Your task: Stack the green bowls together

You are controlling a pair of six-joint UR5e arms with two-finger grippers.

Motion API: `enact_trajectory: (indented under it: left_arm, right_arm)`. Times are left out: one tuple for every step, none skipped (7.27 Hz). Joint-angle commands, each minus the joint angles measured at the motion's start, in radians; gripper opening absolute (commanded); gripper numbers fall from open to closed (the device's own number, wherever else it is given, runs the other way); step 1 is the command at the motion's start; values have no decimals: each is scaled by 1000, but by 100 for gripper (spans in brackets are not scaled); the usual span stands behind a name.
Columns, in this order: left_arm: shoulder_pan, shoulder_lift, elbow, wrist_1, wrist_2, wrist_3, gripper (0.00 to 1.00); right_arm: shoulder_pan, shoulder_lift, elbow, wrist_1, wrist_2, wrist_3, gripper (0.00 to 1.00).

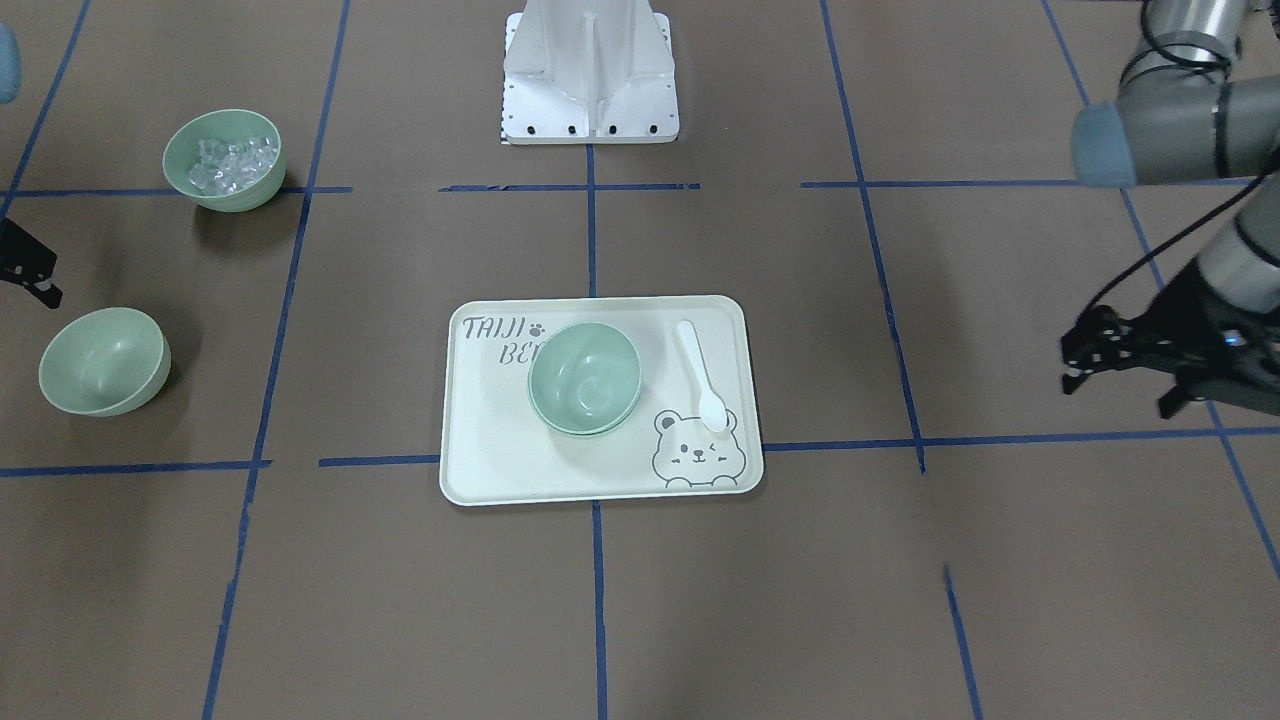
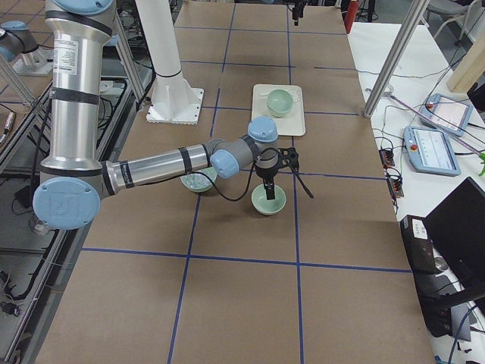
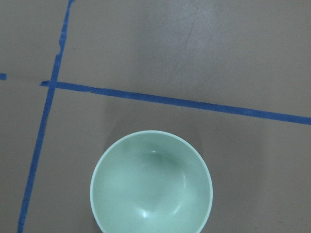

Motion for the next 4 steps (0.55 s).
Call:
enact_trajectory:
  left_arm:
    - [-230,101,93,-7,-7,384,100]
    - [-281,139,95,-11,-7,435,100]
    - [-285,144,92,-11,-7,435,100]
    - [-285,145,92,-11,-7,435,100]
  right_arm:
    - [-48,-29,-61,64,-98,7,94]
    - [-53,16,-131,96,-109,1,87]
    - [-53,71,-217,108,-109,-2,81]
    - [-53,96,-285,163,-109,1,78]
